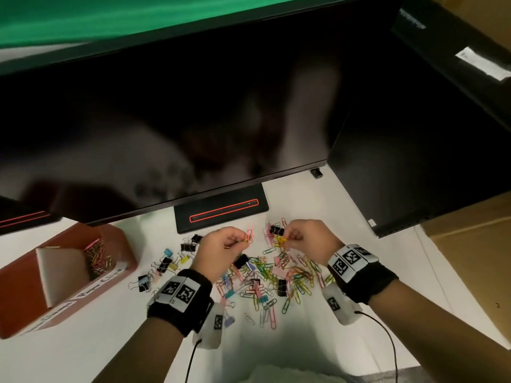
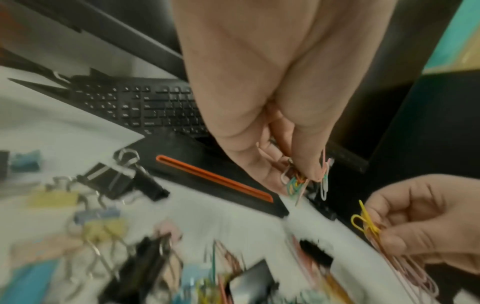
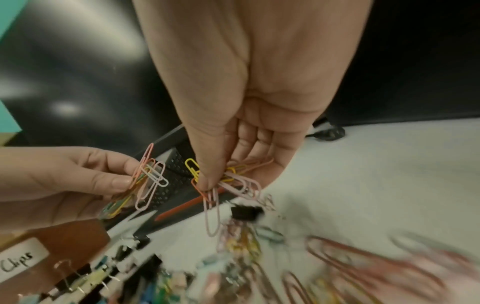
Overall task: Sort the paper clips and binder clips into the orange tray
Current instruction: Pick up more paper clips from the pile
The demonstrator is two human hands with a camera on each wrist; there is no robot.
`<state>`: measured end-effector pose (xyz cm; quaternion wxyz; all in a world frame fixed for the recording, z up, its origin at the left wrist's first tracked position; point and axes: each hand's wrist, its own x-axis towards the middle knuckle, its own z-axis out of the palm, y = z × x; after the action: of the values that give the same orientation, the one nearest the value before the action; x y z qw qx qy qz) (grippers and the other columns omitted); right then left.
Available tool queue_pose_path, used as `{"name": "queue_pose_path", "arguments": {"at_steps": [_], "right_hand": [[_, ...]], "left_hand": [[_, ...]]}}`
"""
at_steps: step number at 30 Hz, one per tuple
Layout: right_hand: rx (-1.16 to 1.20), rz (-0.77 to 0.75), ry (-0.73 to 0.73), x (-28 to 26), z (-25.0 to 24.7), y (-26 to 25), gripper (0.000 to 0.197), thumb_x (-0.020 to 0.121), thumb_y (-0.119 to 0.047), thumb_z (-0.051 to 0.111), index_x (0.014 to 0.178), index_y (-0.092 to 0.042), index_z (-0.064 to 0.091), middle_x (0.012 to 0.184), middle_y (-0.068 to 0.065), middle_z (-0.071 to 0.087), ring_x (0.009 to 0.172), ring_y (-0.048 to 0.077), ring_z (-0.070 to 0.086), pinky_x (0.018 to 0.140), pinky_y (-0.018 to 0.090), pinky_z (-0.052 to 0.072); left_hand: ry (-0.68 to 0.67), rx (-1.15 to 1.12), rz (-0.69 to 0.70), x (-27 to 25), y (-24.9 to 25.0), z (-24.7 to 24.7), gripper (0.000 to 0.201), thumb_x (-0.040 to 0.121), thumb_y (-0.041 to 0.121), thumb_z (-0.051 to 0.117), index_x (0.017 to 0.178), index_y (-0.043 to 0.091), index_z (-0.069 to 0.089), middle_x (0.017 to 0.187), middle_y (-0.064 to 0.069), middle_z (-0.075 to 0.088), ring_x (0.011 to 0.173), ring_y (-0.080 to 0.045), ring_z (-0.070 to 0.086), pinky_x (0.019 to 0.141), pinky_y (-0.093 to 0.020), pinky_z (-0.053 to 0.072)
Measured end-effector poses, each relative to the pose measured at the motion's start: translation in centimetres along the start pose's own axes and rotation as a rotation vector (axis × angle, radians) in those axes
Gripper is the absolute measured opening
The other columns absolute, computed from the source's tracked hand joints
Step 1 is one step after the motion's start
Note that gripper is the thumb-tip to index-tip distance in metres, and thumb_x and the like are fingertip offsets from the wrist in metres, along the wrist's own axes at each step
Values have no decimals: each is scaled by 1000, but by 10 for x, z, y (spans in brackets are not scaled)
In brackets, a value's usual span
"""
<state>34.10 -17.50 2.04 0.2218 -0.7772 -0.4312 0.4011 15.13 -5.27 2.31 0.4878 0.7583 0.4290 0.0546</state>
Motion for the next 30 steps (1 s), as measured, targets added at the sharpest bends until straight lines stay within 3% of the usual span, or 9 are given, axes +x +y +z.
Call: {"name": "queue_pose_path", "arguments": {"at_steps": [2, 7, 11, 13, 16, 18, 20, 25, 30], "right_hand": [[28, -42, 11, -3, -2, -18, 11, 81, -16, 71, 91, -17, 67, 81, -10, 63, 78, 4, 60, 72, 12, 47], [55, -209, 7, 1, 15, -92, 10, 80, -18, 72, 84, -23, 65, 74, -15, 61, 71, -3, 59, 71, 10, 47], [83, -344, -37, 22, 62, -167, 9, 78, -16, 74, 85, -16, 67, 73, -9, 64, 63, -4, 56, 63, 3, 41], [78, -388, -53, 33, 91, -206, 10, 78, -16, 73, 86, -14, 68, 74, -5, 63, 63, 0, 54, 62, 4, 42], [66, -424, -58, 56, 141, -257, 8, 80, -14, 70, 88, -13, 67, 76, -5, 62, 67, 6, 54, 67, 11, 44], [52, -411, -46, 72, 173, -280, 10, 82, -15, 68, 92, -15, 66, 83, -3, 66, 76, 11, 61, 77, 25, 53], [-5, -372, -56, 86, 199, -294, 18, 85, -20, 65, 103, -16, 64, 96, 5, 70, 89, 19, 65, 86, 37, 54], [-29, -325, -100, 85, 224, -296, 37, 90, -28, 58, 124, -14, 52, 116, 12, 66, 107, 27, 63, 95, 39, 50], [82, -438, -21, 53, 186, -247, 22, 90, -17, 58, 111, -15, 62, 107, -1, 62, 94, 7, 62, 86, 22, 51]], "left_hand": [[34, -70, 6, -11, 0, -24, 15, 79, 15, 70, 83, 28, 65, 84, 9, 69, 80, -5, 64, 73, -11, 47], [162, -259, -24, -42, -16, -96, 11, 78, 3, 69, 82, 14, 67, 74, -4, 69, 67, -11, 63, 68, -25, 51], [336, -394, -118, -71, -48, -160, 17, 79, -1, 66, 73, 14, 67, 62, 5, 65, 60, -9, 57, 66, -27, 49], [405, -360, -163, -81, -70, -191, 10, 80, 2, 68, 79, 12, 68, 69, 3, 68, 61, -6, 61, 63, -21, 52], [462, -323, -208, -87, -100, -227, 13, 78, 7, 70, 74, 19, 68, 76, -3, 70, 72, -15, 67, 69, -29, 55], [465, -293, -213, -84, -112, -238, 14, 80, 4, 67, 74, 17, 66, 75, -1, 68, 67, -8, 65, 61, -16, 51], [440, -222, -221, -78, -122, -242, 10, 84, 5, 63, 84, 14, 68, 84, 0, 67, 73, -7, 64, 60, -8, 46], [317, -101, -261, -73, -143, -245, 28, 90, 8, 52, 116, 13, 60, 115, -3, 62, 107, -16, 57, 96, -28, 42], [290, -122, -9, -86, -120, -221, 20, 90, 13, 56, 106, 23, 61, 102, 11, 65, 95, 3, 58, 82, -10, 44]]}}
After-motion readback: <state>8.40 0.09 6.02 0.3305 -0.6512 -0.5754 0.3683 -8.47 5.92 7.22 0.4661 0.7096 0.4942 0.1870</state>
